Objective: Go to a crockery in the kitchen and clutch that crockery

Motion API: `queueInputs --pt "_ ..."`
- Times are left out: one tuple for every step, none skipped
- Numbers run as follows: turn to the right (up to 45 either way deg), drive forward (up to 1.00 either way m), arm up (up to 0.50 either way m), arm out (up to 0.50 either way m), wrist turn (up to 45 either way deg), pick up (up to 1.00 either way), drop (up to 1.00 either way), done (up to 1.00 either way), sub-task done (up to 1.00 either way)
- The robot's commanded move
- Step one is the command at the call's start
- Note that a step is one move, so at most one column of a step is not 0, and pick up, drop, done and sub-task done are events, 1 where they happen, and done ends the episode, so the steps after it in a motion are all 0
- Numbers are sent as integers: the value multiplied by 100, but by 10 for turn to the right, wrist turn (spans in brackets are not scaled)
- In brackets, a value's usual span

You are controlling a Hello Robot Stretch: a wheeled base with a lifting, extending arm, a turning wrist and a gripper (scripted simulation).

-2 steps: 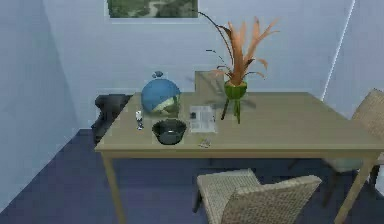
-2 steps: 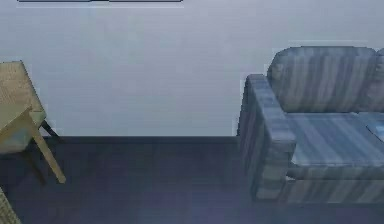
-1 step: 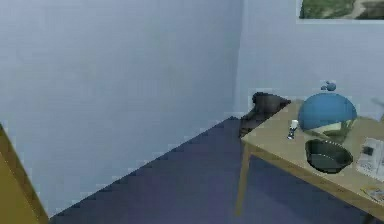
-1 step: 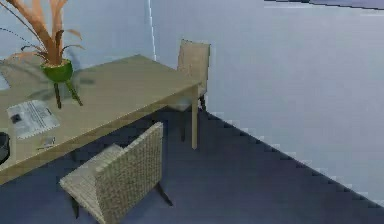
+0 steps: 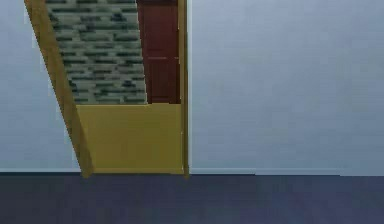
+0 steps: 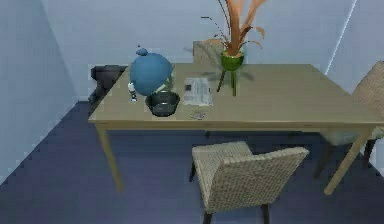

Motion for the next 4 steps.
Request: queueInputs --pt "-210 0 0 0 0 0 0 0 0" --pt "0 100 0 0 0 0 0 0 0" --pt "-180 0 0 0 0 0 0 0 0" --pt "0 10 0 0 0 0 0 0 0"
